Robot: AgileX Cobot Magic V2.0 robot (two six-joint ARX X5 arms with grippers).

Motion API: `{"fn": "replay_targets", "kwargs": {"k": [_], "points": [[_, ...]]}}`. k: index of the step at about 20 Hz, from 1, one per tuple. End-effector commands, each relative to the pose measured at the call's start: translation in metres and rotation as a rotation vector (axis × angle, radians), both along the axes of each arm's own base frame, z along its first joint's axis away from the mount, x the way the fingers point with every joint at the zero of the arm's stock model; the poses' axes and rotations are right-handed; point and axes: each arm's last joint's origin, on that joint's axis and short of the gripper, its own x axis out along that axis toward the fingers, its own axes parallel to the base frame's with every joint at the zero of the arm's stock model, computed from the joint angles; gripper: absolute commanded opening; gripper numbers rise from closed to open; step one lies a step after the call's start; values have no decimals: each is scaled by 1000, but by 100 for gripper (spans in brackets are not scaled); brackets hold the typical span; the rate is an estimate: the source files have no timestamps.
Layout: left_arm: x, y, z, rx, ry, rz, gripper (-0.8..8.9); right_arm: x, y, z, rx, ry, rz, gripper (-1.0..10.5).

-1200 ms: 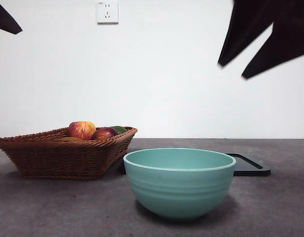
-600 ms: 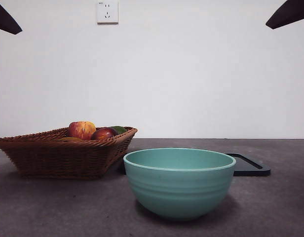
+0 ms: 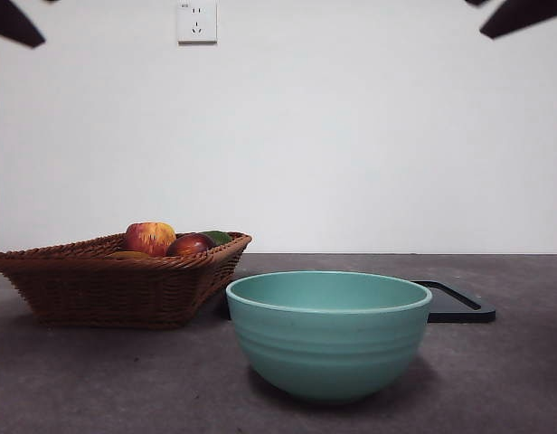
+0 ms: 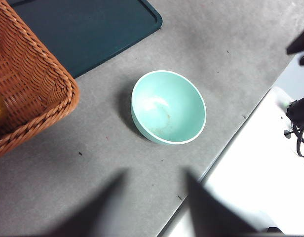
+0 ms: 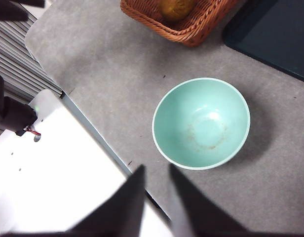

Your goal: Pick up the wifruite, put it on the bowl, pick up the plate, put it on desk

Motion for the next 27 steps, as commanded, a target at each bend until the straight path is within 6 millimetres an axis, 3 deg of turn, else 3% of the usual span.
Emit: {"fn": "replay_targets", "kwargs": {"k": [1, 19, 21, 23, 25, 27], "points": [[1, -1, 3, -7, -13, -11, 10, 0, 1, 5, 4, -30, 19, 5], [0, -1, 6, -18, -53, -12, 10, 1, 2, 8, 22, -53, 20, 5], [-2, 5, 17, -31, -211, -14, 10, 1, 2, 8, 22, -53, 20, 5], [-5, 17, 37, -93, -479, 57, 10, 1, 2, 8, 22, -53, 20, 5], [-11, 34, 51, -150, -739, 226, 10, 1, 2, 8, 22, -53, 20, 5], [-21, 49, 49, -187, -938, 433, 9, 1, 2, 8, 22, -53, 20, 5]]}}
